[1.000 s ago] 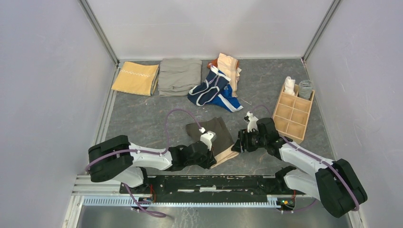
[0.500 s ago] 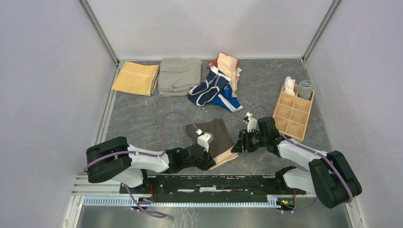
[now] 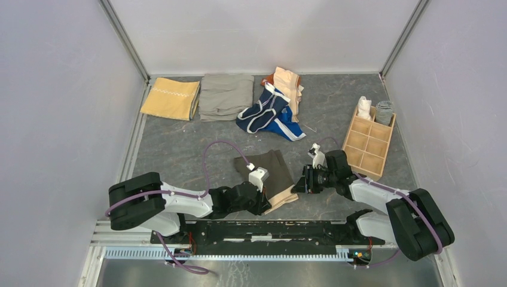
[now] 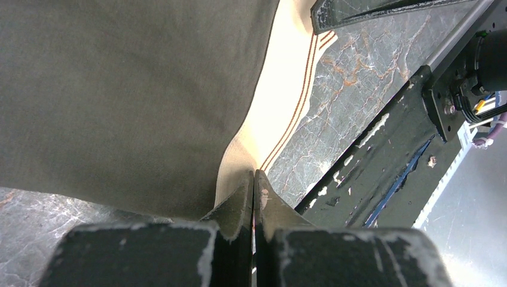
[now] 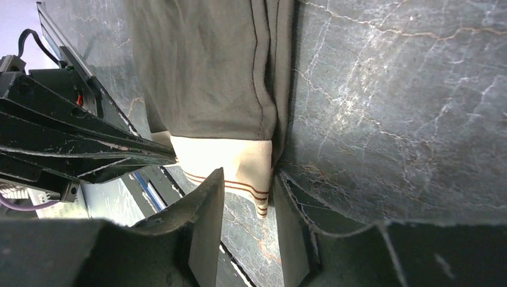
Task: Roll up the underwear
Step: Fold the underwear at the center of the board.
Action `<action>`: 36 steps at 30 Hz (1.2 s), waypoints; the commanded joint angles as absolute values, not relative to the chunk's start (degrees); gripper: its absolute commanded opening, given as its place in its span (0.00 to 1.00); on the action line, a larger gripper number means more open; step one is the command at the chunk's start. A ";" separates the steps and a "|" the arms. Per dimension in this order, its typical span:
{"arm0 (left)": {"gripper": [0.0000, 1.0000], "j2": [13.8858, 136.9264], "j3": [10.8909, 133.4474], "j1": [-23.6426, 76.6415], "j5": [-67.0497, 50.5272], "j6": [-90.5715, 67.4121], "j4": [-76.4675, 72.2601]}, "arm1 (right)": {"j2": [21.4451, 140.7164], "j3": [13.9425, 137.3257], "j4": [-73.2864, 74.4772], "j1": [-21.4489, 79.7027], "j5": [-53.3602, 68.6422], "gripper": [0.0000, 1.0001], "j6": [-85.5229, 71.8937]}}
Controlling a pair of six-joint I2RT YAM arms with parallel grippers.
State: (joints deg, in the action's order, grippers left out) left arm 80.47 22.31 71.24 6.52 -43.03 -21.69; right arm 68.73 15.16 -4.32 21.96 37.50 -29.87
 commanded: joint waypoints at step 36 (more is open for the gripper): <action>0.02 84.79 23.46 73.93 6.47 -43.33 -20.57 | 58.07 5.46 10.68 17.43 39.34 0.62 -33.94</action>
State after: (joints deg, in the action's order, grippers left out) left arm 82.98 23.16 73.38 6.28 -43.86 -24.14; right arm 54.65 8.32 4.78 17.43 44.16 -34.96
